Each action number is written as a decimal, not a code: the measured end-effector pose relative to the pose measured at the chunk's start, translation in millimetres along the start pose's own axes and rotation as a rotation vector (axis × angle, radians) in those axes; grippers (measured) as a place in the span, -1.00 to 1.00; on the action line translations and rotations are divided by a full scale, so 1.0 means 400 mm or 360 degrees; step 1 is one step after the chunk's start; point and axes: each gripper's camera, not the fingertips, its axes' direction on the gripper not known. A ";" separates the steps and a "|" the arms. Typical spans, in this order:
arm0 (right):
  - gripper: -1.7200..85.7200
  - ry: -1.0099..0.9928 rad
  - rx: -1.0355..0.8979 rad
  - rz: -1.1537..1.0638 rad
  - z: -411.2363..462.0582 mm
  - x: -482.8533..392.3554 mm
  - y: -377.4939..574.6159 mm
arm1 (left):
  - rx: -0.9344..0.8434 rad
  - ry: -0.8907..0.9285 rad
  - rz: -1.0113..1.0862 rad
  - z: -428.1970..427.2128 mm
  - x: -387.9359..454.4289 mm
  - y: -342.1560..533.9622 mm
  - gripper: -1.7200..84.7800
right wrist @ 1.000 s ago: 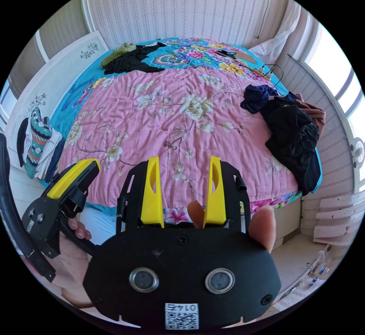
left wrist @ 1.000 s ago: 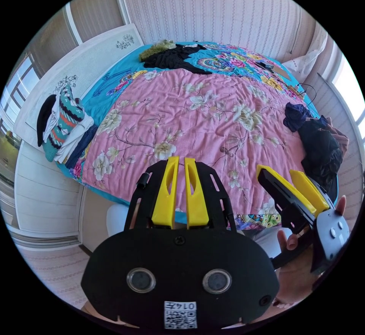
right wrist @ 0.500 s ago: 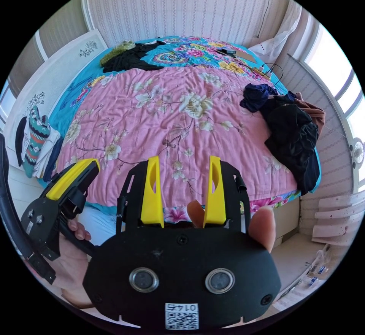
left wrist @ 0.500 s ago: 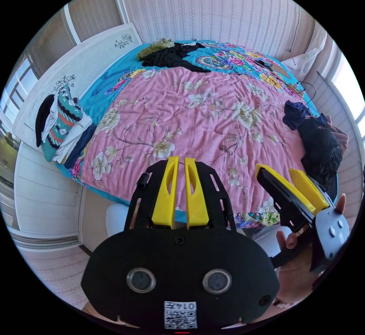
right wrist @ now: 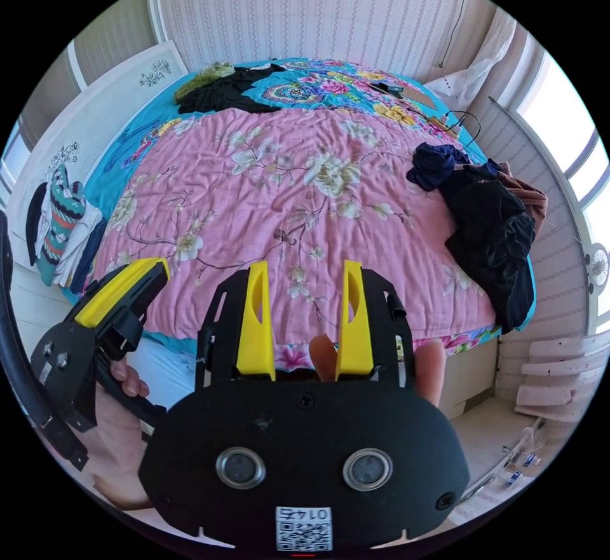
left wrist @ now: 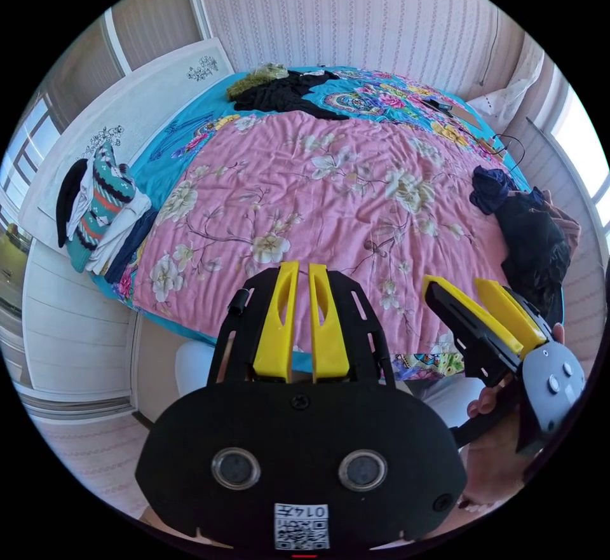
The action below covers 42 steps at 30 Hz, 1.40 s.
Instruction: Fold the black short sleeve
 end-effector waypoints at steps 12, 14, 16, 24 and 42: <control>-0.75 -0.0138 0.0062 0.0113 0.007 0.103 0.037 | 0.0339 -0.0236 0.0297 -0.060 0.088 0.086 -0.90; -0.82 -0.0225 0.0128 0.0110 -0.004 0.124 0.053 | 0.0376 -0.0213 0.0275 -0.071 0.093 0.104 -0.90; -0.82 -0.0319 0.0201 0.0091 -0.016 0.145 0.070 | 0.0429 -0.0216 0.0272 -0.083 0.099 0.122 -0.90; -0.82 -0.0126 0.0468 -0.0027 -0.056 0.188 0.160 | 0.0649 -0.0427 0.0129 -0.131 0.119 0.197 -0.90; -0.98 -0.0667 0.1130 -0.0512 -0.131 0.352 0.414 | 0.1032 -0.0870 -0.0008 -0.177 0.173 0.394 -0.97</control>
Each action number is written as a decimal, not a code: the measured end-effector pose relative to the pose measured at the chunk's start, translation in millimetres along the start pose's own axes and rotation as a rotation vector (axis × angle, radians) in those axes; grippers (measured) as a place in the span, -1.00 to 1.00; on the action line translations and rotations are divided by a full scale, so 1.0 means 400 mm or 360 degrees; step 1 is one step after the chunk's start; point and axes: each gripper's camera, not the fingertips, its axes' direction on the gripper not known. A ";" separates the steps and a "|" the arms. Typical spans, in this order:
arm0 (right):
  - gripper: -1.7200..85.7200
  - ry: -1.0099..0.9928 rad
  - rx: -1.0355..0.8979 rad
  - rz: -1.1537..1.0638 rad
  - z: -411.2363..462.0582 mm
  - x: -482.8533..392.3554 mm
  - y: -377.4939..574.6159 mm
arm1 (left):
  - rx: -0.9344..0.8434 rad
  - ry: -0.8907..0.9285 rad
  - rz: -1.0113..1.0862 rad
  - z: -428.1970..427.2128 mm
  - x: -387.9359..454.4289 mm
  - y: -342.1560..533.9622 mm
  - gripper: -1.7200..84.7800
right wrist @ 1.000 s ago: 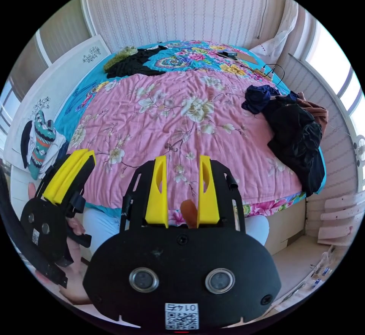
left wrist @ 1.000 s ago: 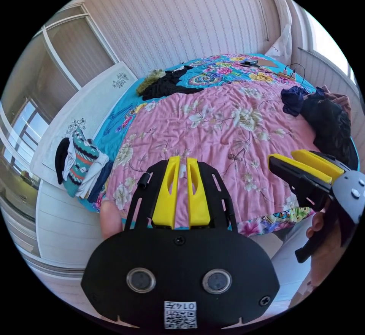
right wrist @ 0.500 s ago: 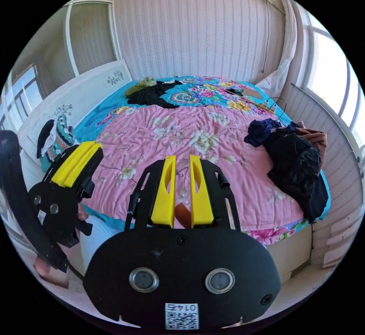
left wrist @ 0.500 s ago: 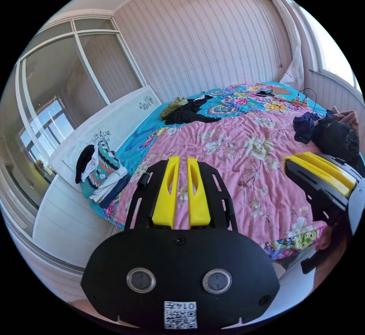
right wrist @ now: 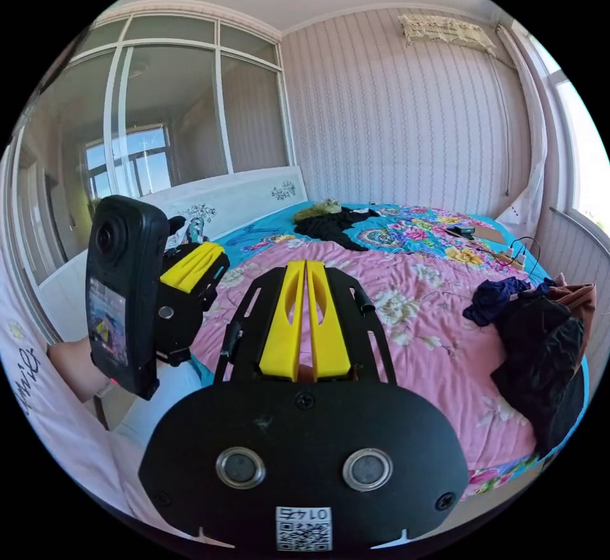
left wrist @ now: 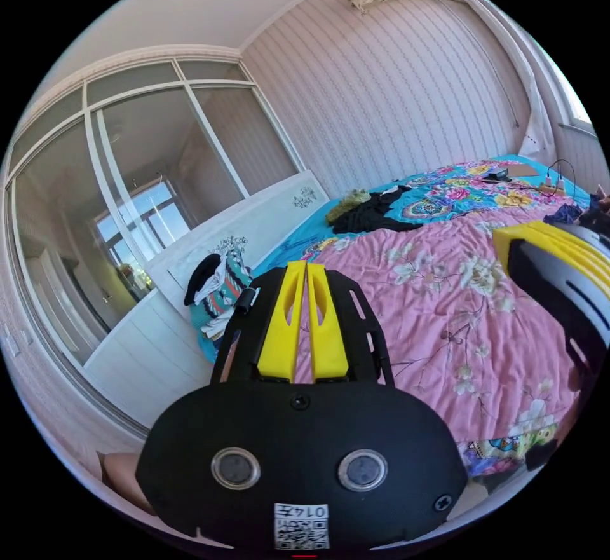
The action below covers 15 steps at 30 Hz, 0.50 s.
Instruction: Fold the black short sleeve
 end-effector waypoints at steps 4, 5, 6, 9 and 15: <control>-0.98 0.0007 0.0038 -0.0094 -0.029 -0.018 0.024 | 0.0262 0.0234 0.0003 -0.038 -0.035 0.053 -0.98; -0.98 -0.0001 0.0062 -0.0115 -0.040 -0.020 0.033 | 0.0343 0.0335 0.0024 -0.038 -0.049 0.071 -0.98; -0.98 -0.0006 0.0084 -0.0124 -0.053 -0.019 0.042 | 0.0407 0.0432 0.0026 -0.035 -0.066 0.087 -0.98; -0.97 -0.0056 0.0130 -0.0167 -0.084 -0.013 0.064 | 0.0391 0.0683 -0.0020 -0.010 -0.114 0.100 -0.98; -0.97 -0.0076 0.0141 -0.0245 -0.136 0.005 0.087 | 0.0187 0.1029 -0.0045 0.062 -0.181 0.095 -0.98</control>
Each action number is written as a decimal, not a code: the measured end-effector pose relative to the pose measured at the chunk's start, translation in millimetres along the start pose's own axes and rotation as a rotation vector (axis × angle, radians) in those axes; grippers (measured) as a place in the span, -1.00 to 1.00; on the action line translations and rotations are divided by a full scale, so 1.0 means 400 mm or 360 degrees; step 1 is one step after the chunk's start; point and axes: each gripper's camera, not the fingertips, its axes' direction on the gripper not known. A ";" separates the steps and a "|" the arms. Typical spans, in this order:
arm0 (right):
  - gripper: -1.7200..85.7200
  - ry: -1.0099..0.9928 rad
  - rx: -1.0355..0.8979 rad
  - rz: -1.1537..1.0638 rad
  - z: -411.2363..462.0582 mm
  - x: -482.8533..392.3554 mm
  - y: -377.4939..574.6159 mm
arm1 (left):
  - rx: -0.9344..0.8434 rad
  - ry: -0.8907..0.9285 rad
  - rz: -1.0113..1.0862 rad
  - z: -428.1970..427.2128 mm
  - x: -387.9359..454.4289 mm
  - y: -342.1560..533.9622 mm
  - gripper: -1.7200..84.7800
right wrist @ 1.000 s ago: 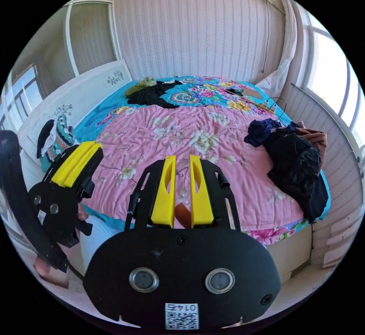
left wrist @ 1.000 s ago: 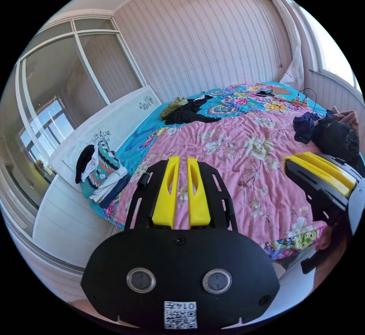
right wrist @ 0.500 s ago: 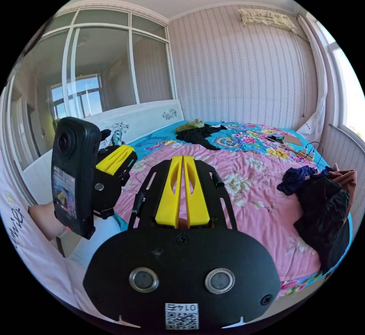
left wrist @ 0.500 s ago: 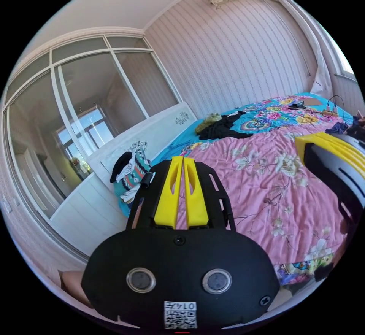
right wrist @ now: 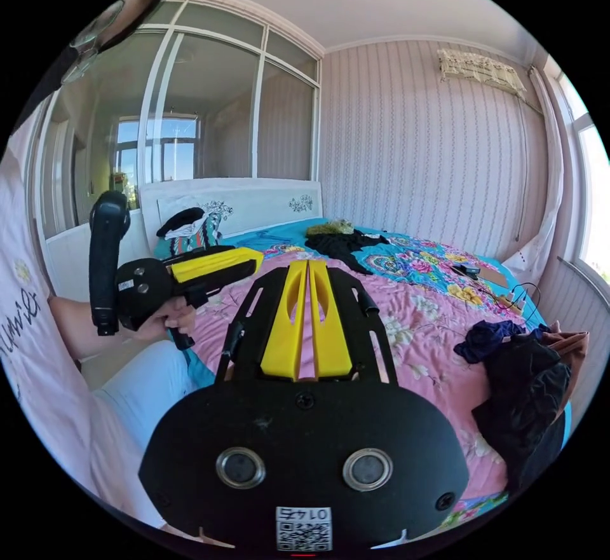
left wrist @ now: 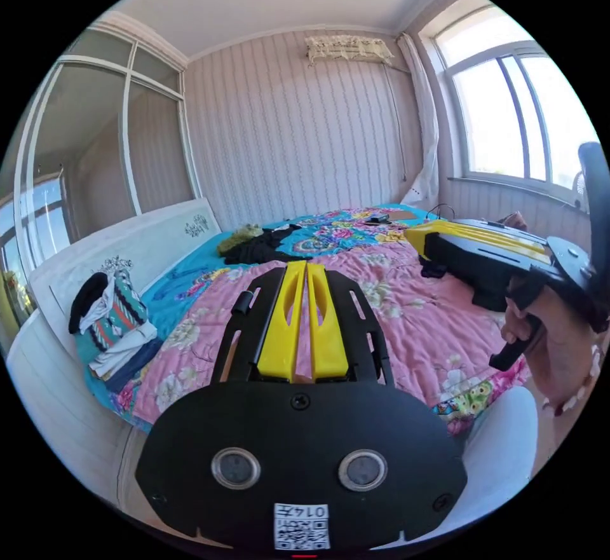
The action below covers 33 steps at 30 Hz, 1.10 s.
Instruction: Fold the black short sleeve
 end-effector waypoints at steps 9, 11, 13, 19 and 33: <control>-0.97 -0.0186 0.0159 -0.0124 -0.129 0.006 0.017 | 0.0162 0.0511 -0.0146 -0.053 -0.136 0.008 -0.98; -0.97 -0.0129 0.0226 -0.0175 -0.152 -0.004 0.027 | 0.0436 0.0712 -0.0213 -0.077 -0.173 0.032 -0.98; -0.96 -0.0091 0.0254 -0.0203 -0.167 -0.012 0.036 | 0.0579 0.0714 -0.0212 -0.102 -0.188 0.049 -0.98; -0.89 -0.0134 0.0259 -0.0108 -0.185 0.013 0.061 | 0.0621 0.0560 -0.0097 -0.135 -0.187 0.070 -0.98; -0.91 -0.0208 0.0271 -0.0128 -0.203 0.048 0.096 | 0.0562 0.0434 0.0073 -0.106 -0.203 0.080 -0.98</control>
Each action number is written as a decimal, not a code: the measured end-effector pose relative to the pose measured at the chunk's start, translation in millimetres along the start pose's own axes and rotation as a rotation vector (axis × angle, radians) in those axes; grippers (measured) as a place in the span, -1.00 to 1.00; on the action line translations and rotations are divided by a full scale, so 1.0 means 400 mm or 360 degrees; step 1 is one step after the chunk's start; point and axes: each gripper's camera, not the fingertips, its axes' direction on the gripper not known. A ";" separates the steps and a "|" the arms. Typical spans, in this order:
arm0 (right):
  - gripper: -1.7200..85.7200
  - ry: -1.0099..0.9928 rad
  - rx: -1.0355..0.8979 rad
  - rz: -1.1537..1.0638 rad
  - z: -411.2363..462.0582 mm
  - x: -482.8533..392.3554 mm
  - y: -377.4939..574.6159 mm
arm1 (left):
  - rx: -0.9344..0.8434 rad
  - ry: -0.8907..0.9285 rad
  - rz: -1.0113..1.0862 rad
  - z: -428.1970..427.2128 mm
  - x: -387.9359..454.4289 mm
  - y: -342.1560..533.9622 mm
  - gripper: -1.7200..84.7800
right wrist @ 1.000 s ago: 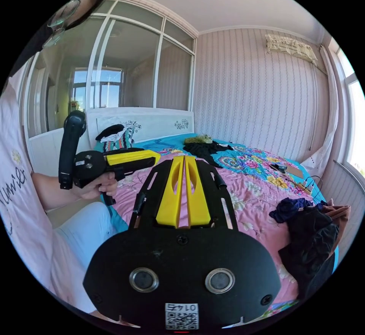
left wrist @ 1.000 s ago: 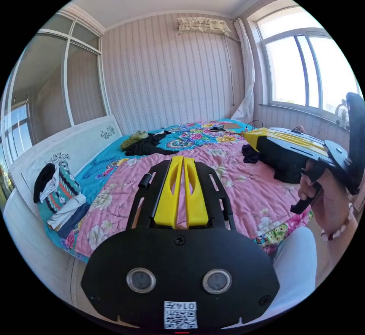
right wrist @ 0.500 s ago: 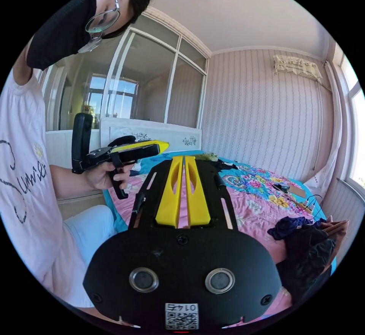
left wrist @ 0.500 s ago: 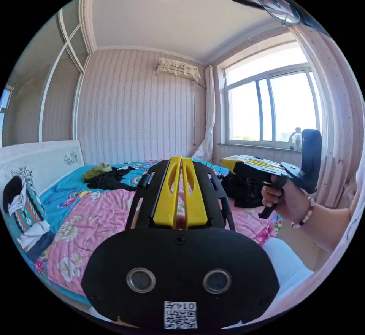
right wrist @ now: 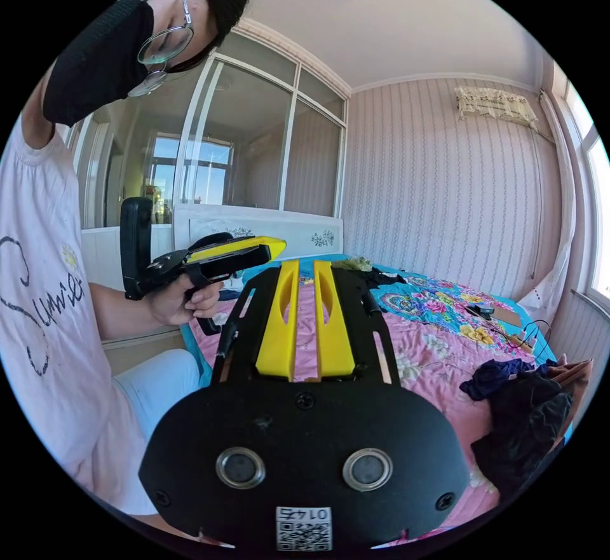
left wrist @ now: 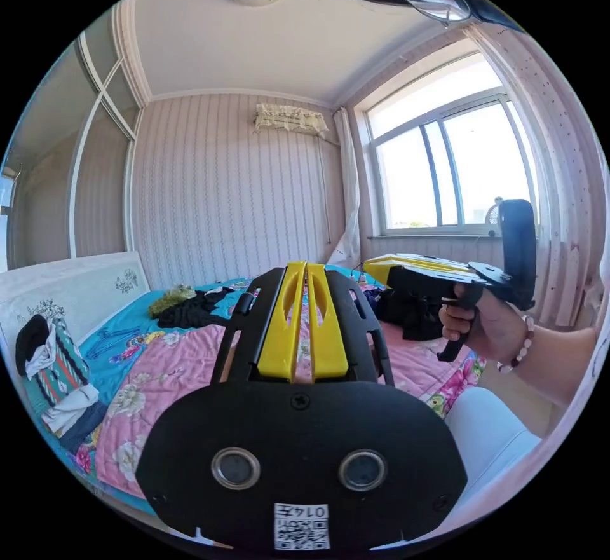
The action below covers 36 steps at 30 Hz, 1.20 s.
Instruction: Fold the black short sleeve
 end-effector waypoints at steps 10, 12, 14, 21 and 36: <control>-0.96 0.0327 0.0111 0.0147 -0.076 0.069 0.045 | 0.0028 0.0110 -0.0249 0.100 -0.087 -0.007 -0.75; -0.95 0.0445 0.0061 0.0193 -0.106 0.118 0.072 | 0.0176 0.0283 -0.0241 0.143 -0.094 0.015 -0.69; -0.94 0.0494 -0.0059 0.0264 -0.124 0.173 0.104 | 0.0143 0.0261 -0.0205 0.186 -0.079 0.019 -0.75; -0.66 0.1006 -0.0424 0.0589 -0.279 0.433 0.279 | -0.0244 0.0717 -0.0220 0.538 0.068 0.038 -0.70; -0.61 0.1253 -0.0706 0.1115 -0.182 1.022 0.492 | -0.0808 0.1010 0.0316 1.414 0.603 0.006 -0.64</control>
